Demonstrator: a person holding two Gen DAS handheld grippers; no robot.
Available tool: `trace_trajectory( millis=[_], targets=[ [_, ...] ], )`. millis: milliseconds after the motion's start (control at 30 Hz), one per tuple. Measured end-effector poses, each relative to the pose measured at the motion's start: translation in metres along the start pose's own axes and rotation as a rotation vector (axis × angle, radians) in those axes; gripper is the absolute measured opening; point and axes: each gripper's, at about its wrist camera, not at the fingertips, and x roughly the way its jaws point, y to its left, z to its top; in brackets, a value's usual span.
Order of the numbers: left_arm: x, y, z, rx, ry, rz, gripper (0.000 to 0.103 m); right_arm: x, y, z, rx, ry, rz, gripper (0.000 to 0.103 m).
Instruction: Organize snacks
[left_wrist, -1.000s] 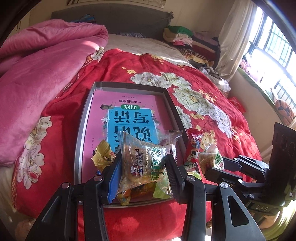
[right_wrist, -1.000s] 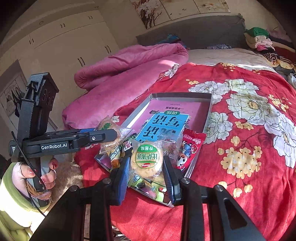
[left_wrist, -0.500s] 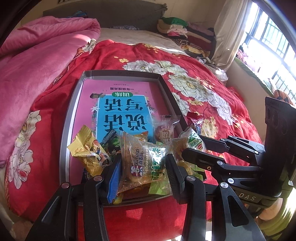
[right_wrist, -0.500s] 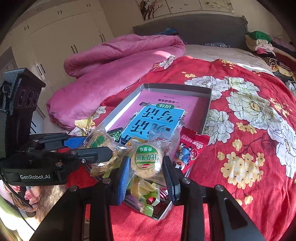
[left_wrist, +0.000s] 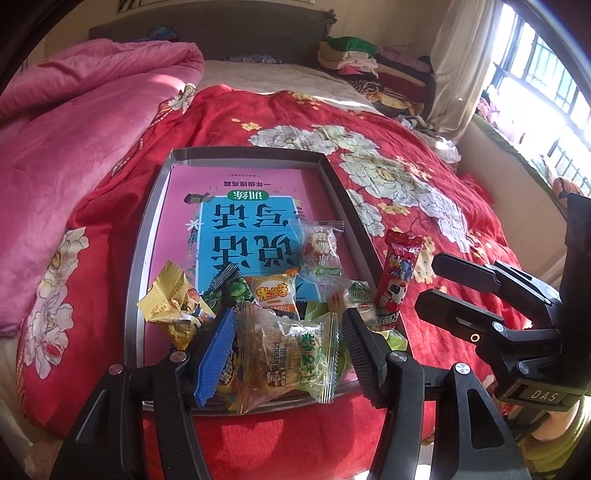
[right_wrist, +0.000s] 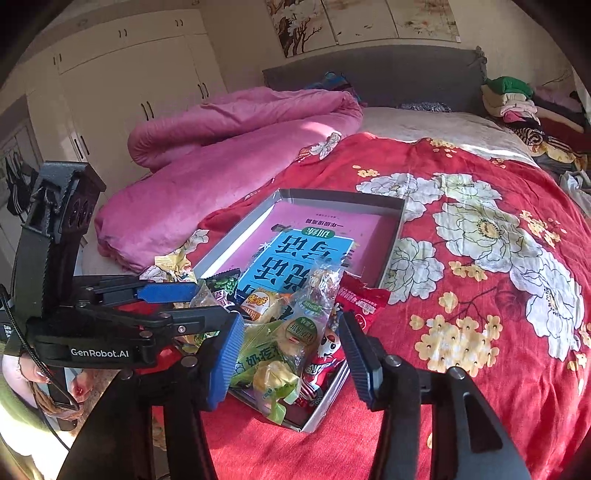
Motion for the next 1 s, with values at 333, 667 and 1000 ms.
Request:
trace_trajectory(
  millis=[333,667,1000],
  targets=[
    [-0.032,-0.008,0.008,-0.015,-0.086,0.024,0.075,-0.039,0.002,0.006,-0.017,-0.097,-0.044,0.067],
    [-0.087,-0.029,0.002,-0.032,-0.148,0.061,0.08,-0.091,0.019,0.013,-0.045,-0.177,-0.078,0.092],
    [-0.085,-0.032,-0.055,-0.092,-0.026,0.099,0.08,-0.098,0.029,-0.019,-0.017,-0.043,-0.094,0.1]
  ],
)
